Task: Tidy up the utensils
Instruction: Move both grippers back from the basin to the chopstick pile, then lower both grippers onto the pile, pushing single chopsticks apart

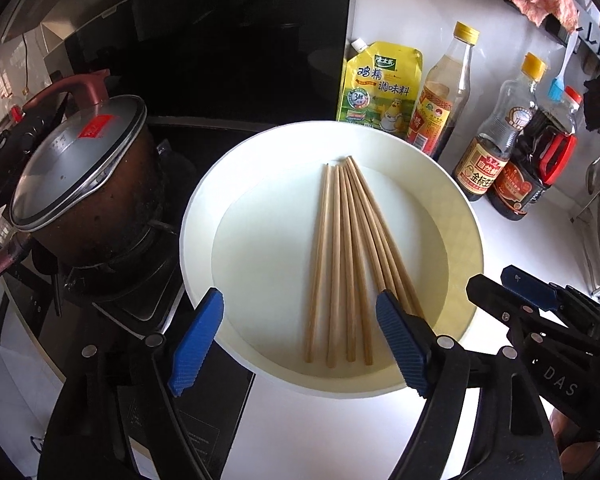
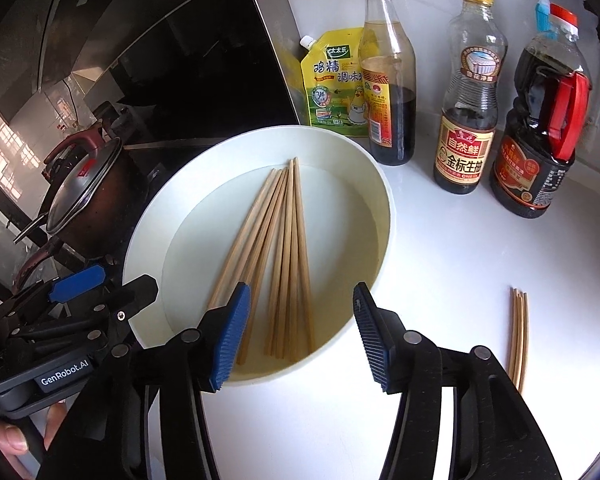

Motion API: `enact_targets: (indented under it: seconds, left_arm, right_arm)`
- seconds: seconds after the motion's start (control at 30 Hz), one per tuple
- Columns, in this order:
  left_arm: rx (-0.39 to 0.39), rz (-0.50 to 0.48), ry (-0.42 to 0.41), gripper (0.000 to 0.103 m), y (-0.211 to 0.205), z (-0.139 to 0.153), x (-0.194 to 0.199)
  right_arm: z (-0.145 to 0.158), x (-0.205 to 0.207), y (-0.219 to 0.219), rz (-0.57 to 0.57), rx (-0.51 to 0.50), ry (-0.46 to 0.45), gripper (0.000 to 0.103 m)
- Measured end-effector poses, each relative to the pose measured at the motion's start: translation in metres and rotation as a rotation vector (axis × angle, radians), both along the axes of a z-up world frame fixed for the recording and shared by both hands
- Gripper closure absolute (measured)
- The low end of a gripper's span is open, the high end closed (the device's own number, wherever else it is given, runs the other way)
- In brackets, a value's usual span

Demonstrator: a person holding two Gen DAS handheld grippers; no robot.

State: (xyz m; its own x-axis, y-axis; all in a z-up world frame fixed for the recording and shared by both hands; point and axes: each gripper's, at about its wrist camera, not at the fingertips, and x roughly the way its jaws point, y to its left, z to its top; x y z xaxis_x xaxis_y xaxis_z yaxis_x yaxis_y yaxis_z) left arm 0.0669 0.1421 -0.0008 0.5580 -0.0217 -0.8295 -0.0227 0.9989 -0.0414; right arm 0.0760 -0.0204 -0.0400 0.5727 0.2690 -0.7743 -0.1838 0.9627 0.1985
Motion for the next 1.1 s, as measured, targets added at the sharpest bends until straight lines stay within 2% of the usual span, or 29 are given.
enact_targets:
  seconds: [0.4,0.67,1.1]
  left_arm:
    - [-0.01,-0.07,0.003,0.02,-0.049,0.0,-0.029]
    - [-0.017,-0.145,0.023,0.016,-0.099,-0.011,-0.041]
    - [-0.004,-0.258,0.04,0.013,-0.176,-0.039,-0.055]
  right_arm:
    - [-0.005,-0.051,-0.064,-0.082,-0.014,0.001,0.047]
    - [-0.015,-0.081,-0.122,-0.172,-0.072,-0.001,0.046]
    - [-0.058,-0.106,-0.197,-0.277,-0.106,0.057,0.046]
